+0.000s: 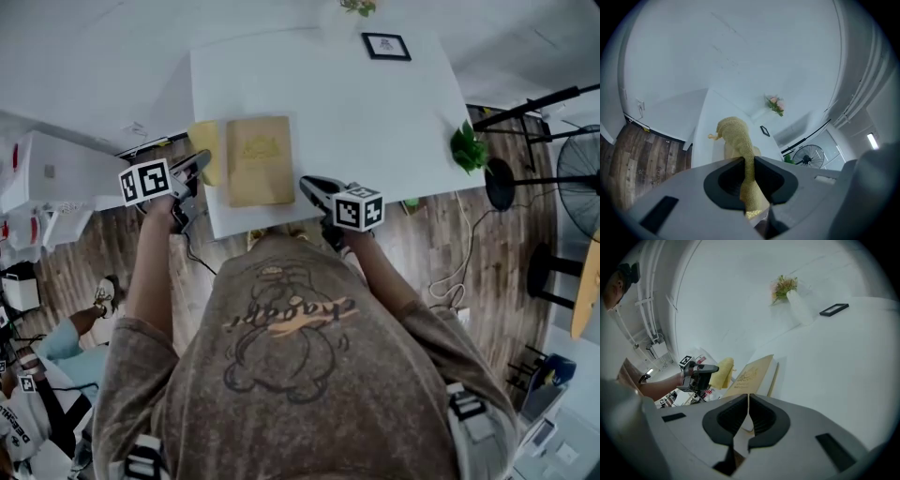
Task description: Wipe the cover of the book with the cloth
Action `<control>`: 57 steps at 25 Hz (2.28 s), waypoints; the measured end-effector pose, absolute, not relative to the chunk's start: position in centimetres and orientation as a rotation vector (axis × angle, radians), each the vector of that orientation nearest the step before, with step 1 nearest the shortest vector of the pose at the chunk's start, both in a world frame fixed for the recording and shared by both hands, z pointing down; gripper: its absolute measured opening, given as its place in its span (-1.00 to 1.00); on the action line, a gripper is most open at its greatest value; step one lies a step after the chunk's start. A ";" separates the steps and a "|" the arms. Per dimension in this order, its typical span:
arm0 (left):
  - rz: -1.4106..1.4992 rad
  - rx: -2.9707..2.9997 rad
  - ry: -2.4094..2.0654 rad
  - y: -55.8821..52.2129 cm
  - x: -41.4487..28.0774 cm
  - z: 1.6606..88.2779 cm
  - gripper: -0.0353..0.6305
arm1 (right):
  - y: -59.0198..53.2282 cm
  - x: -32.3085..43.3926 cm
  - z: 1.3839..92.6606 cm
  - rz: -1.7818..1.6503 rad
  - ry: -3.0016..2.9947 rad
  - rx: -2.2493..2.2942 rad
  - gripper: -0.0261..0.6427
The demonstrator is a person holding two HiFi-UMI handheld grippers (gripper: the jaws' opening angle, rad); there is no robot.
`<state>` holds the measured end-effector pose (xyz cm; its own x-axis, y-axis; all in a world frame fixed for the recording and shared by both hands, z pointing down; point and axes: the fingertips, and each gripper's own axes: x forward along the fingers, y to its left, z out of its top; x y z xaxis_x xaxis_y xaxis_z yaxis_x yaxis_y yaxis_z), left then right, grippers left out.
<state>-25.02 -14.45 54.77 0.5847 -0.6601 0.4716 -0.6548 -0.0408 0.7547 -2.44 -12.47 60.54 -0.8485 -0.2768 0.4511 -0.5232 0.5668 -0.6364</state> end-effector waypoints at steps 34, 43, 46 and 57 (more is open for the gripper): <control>0.340 1.758 -0.841 -17.0 -15.3 59.3 -0.74 | -11.0 0.8 60.9 1.200 -2.474 0.806 -0.89; 0.360 1.793 -0.796 -18.2 -11.8 59.6 -0.74 | -10.4 4.1 60.7 1.219 -2.462 0.908 -0.89; 0.370 1.803 -0.791 -18.7 -10.9 59.6 -0.74 | -10.2 5.1 60.6 1.223 -2.455 0.936 -0.89; 0.407 1.830 -0.768 -18.9 -9.1 59.4 -0.74 | -9.6 6.9 59.8 1.212 -2.456 0.974 -0.89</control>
<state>-9.12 -18.94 59.40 0.7351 -0.3124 0.6016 -0.6733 -0.2328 0.7018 6.92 -9.64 59.84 -0.7508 -0.4615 0.4725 -0.6558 0.4356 -0.6166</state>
